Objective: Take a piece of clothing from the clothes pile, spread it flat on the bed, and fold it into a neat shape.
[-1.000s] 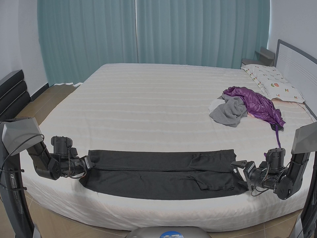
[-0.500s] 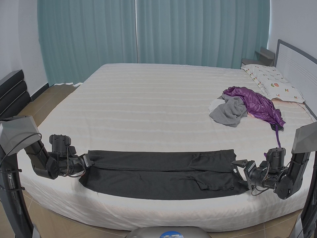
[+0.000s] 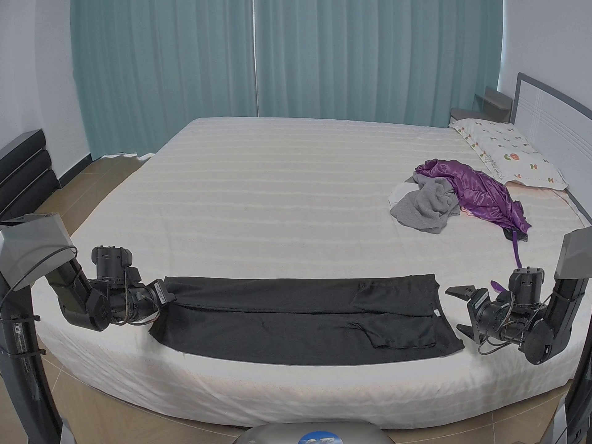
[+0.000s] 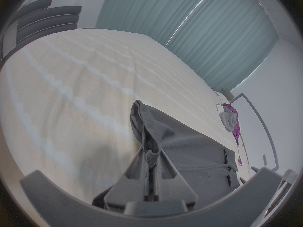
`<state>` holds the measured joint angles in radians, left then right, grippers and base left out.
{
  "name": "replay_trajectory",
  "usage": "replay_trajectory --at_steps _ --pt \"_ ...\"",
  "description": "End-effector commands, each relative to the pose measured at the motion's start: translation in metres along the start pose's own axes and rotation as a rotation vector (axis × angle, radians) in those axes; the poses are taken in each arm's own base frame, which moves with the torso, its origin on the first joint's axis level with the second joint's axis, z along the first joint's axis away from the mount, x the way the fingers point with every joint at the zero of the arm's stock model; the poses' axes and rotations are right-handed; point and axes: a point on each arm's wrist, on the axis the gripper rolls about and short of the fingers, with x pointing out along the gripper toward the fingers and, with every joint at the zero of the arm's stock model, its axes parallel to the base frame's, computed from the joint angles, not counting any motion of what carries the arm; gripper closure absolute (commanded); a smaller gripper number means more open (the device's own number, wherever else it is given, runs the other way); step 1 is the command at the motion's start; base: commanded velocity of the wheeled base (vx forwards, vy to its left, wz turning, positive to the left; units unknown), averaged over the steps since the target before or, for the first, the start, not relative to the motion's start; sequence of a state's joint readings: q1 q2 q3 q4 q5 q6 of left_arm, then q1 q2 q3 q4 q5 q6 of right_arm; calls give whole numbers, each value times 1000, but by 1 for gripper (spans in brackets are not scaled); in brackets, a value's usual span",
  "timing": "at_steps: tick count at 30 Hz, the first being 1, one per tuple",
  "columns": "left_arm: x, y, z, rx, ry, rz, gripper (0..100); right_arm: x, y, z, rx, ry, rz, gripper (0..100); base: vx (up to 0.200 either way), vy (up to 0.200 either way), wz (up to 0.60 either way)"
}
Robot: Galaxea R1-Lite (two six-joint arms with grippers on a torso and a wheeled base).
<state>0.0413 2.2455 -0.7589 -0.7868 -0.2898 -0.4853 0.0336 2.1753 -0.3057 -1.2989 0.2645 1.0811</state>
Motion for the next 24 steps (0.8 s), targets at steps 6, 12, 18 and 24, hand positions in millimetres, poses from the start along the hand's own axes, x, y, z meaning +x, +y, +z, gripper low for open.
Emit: replay_trajectory --at_steps 6,12,18,24 --pt "-3 -9 7 -40 -37 -12 100 4 -5 11 18 -32 -4 0 0 0 0" --pt "-5 -20 6 -40 -40 -31 100 6 -10 23 39 -65 -10 0 0 -200 0" --pt "-13 -33 12 -45 -69 -62 100 12 -16 23 43 -64 -17 0 0 -200 0" --pt "-19 -52 11 -23 -86 -80 100 11 -16 22 37 -71 -2 0 0 -200 0"
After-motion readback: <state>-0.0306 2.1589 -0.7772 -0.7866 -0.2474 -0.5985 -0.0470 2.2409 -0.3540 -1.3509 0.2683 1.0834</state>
